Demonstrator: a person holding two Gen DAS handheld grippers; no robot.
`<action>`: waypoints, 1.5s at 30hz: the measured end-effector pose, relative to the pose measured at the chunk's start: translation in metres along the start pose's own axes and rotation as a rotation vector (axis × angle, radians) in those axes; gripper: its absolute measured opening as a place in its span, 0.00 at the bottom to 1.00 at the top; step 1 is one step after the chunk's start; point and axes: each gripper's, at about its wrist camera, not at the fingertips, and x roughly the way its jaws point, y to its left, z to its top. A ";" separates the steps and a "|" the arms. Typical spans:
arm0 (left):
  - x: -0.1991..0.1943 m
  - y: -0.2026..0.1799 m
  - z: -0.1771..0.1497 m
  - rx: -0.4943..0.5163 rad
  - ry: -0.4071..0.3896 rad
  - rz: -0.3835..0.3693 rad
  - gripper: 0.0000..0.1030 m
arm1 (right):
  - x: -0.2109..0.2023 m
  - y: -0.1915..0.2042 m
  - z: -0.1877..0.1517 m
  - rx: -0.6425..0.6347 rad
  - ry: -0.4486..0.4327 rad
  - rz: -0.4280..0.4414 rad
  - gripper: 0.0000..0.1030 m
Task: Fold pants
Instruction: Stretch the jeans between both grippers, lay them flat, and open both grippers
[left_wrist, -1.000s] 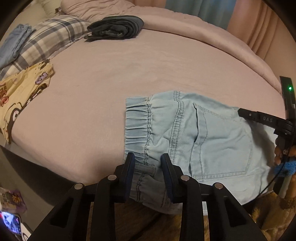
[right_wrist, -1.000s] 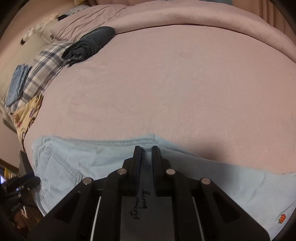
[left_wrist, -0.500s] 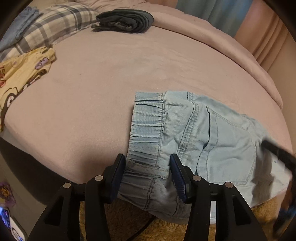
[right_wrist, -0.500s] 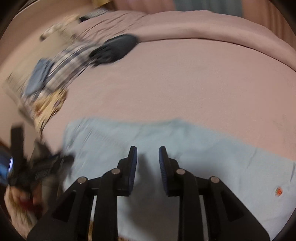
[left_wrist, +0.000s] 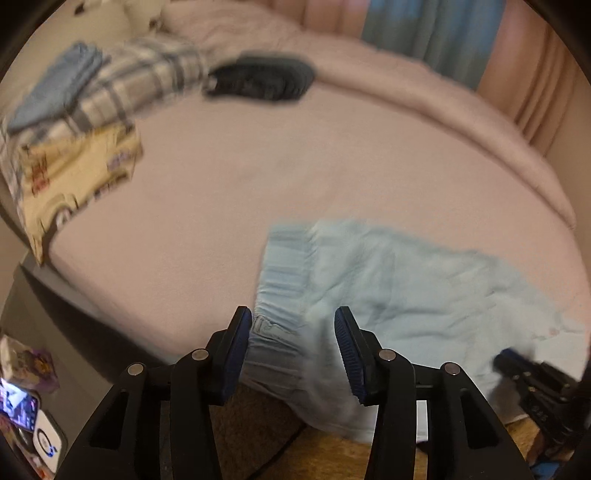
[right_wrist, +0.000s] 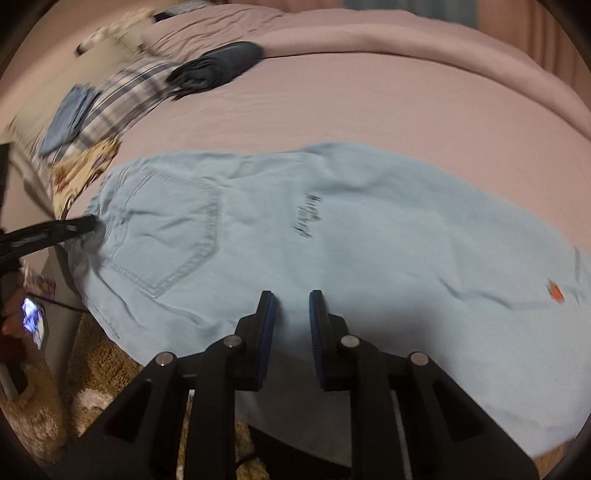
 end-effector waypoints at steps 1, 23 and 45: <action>-0.011 -0.006 0.001 0.013 -0.020 -0.030 0.46 | -0.009 -0.005 -0.001 0.020 -0.024 0.001 0.20; 0.059 0.001 0.010 0.102 0.011 0.244 0.46 | -0.092 -0.177 -0.069 0.388 -0.143 -0.282 0.00; -0.002 -0.130 -0.007 0.225 0.061 -0.308 0.46 | -0.110 -0.182 -0.083 0.367 -0.127 -0.347 0.30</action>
